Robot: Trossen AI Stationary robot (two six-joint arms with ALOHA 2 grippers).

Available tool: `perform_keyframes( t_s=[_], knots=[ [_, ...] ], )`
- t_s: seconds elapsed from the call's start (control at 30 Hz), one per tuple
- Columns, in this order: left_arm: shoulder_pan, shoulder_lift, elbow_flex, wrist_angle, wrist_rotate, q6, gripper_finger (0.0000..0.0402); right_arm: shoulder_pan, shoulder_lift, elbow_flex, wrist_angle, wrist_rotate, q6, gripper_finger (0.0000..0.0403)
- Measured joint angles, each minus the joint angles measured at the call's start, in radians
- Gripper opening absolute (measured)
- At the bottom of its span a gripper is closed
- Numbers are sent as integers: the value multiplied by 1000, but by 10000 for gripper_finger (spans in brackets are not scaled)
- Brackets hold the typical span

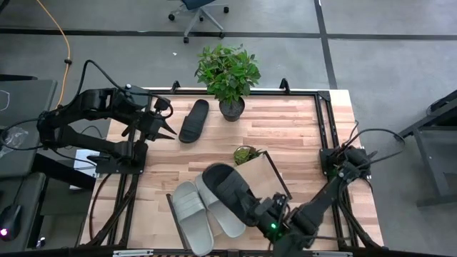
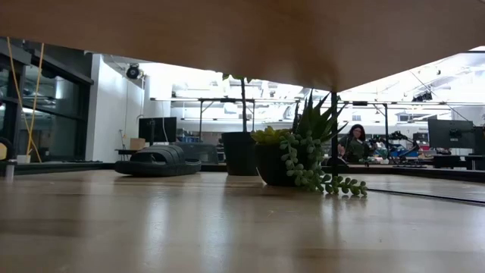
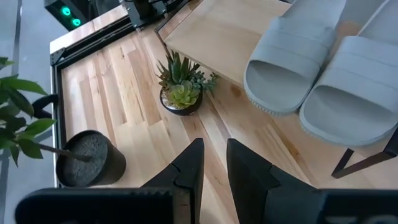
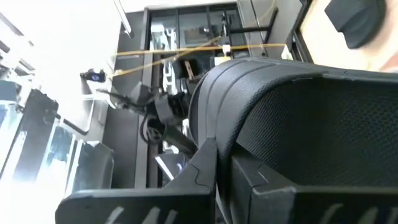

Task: Pick and place slides into the shelf
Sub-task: Put the bottom black slipper on the shelf

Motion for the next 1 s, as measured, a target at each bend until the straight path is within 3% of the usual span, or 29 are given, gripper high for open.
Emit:
perform_keyframes(
  t_s=[0.3,0.63,1.0],
  knots=[
    [0,0,0,-1,7,54,58,6,-14,2,-112,1,56,0],
    [0,0,0,-1,7,57,58,-17,-19,1,-556,-47,496,0],
    [0,2,0,1,-32,56,58,-10,-154,0,-730,-91,471,0]
  ],
)
